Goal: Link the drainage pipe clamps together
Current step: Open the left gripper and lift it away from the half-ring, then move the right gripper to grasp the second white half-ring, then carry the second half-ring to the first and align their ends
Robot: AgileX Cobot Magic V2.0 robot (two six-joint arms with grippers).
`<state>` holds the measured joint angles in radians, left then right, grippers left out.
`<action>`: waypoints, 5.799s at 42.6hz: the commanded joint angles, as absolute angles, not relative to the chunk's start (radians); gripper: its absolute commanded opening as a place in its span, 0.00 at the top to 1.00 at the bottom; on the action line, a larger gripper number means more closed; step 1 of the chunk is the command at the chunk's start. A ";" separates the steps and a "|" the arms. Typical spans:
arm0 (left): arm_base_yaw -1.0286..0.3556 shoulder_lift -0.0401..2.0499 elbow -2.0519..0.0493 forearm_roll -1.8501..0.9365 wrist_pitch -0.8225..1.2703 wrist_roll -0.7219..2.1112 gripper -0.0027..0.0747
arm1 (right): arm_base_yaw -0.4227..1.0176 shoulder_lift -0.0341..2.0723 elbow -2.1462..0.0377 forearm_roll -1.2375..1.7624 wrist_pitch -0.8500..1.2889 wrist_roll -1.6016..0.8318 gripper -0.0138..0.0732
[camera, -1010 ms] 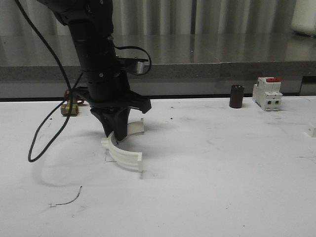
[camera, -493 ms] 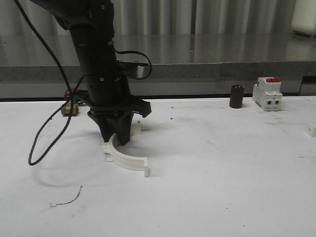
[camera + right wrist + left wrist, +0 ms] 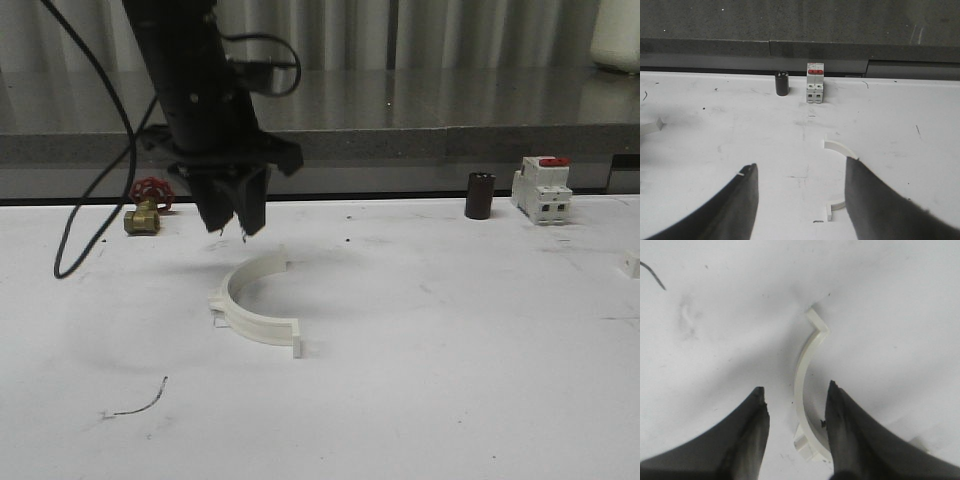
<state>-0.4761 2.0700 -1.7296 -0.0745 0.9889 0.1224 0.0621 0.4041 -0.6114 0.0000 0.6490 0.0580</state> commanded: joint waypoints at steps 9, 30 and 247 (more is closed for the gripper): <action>-0.485 1.741 -1.659 -0.062 0.949 0.117 0.61 | 0.061 0.418 -0.644 -0.008 0.586 0.055 0.35; -0.485 1.186 -1.241 -0.027 0.884 0.117 0.61 | 0.061 0.418 -0.644 -0.008 0.586 0.055 0.35; -0.485 0.721 -0.875 -0.036 0.863 0.117 0.61 | 0.419 1.779 -1.449 0.086 0.920 0.219 0.60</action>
<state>-0.4773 0.7256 -0.8508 -0.0276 0.9290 0.1224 0.3900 1.7878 -1.3820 0.0897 0.9284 0.1763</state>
